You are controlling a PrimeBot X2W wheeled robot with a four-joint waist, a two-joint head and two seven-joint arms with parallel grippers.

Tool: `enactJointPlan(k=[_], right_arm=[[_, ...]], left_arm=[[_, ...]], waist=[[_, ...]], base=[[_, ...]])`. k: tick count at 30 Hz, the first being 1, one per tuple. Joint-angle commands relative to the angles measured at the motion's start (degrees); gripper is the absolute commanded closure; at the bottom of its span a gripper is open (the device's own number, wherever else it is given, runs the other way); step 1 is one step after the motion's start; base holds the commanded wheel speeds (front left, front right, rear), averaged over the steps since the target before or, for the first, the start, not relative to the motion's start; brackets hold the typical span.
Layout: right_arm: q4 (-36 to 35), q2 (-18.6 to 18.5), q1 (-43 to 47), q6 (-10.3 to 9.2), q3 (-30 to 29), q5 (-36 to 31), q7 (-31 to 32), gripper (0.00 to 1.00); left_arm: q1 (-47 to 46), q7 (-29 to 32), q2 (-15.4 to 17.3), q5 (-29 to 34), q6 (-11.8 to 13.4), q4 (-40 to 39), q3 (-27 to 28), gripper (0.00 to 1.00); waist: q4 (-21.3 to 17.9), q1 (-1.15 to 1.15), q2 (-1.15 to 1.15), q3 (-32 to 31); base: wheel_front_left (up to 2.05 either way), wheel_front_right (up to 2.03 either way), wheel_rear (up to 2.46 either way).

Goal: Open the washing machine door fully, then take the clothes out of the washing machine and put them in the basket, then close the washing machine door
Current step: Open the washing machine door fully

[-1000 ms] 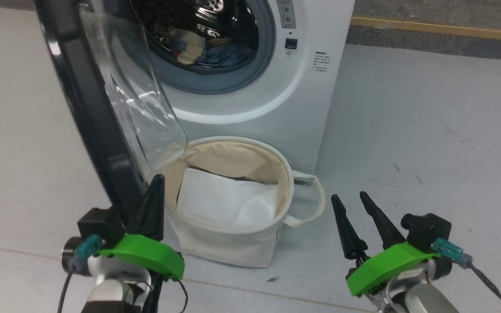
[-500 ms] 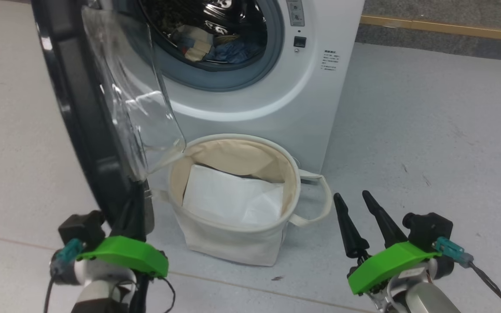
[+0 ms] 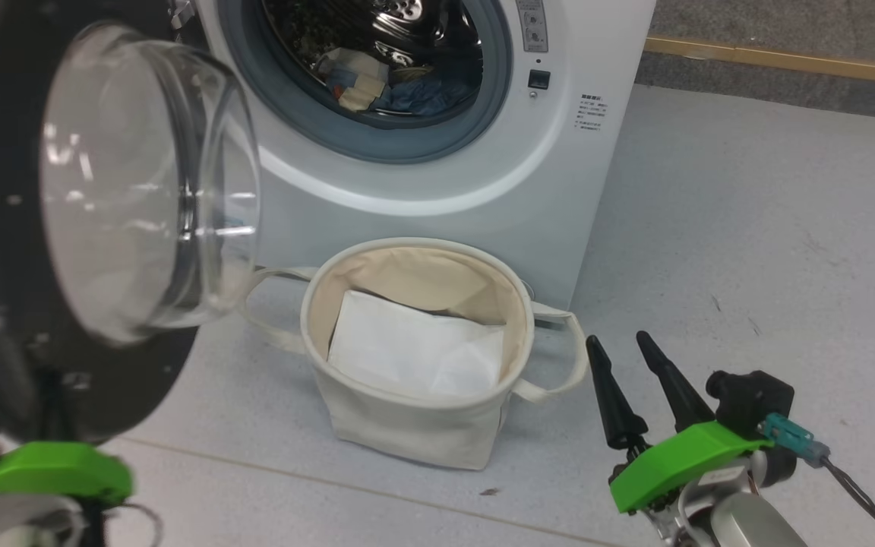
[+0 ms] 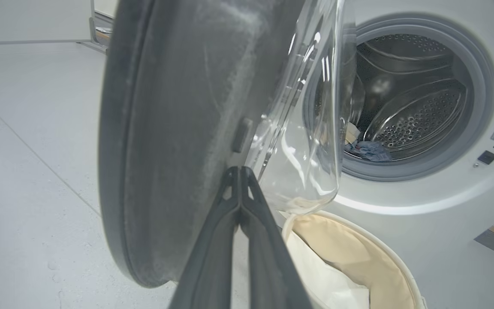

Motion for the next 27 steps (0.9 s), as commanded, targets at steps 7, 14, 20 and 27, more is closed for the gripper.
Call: enactJointPlan(k=[7,14,20,27], right_arm=[[-1.2,1.0,-0.7,0.43,1.2,-0.7,-0.1,0.00],[-0.7,1.1,-0.7,0.43,0.7,-1.0,-0.2,0.00],[-0.9,1.1,-0.5,0.43,0.3,-1.2,0.0,0.00],[-1.3,1.3,0.0,0.43,0.1,-1.2,0.4,0.00]], left_arm=[[-6.1,-4.2,7.6,-3.7,-1.2,9.0,8.9,1.00],[-7.6,-6.2,9.4,-4.3,-3.7,14.4,11.0,1.00],[-7.3,-6.6,7.4,-3.0,-5.2,13.6,9.9,1.00],[-5.5,-6.7,4.5,-1.0,-6.4,9.5,7.5,1.00]], waist=[[-1.0,0.00,0.00,-0.4],[-1.9,0.00,0.00,-0.3],[-0.9,0.00,0.00,-0.3],[0.9,0.00,0.00,-1.0]], base=[[0.00,0.00,0.00],[0.00,0.00,0.00],[0.00,0.00,0.00],[0.00,0.00,0.00]])
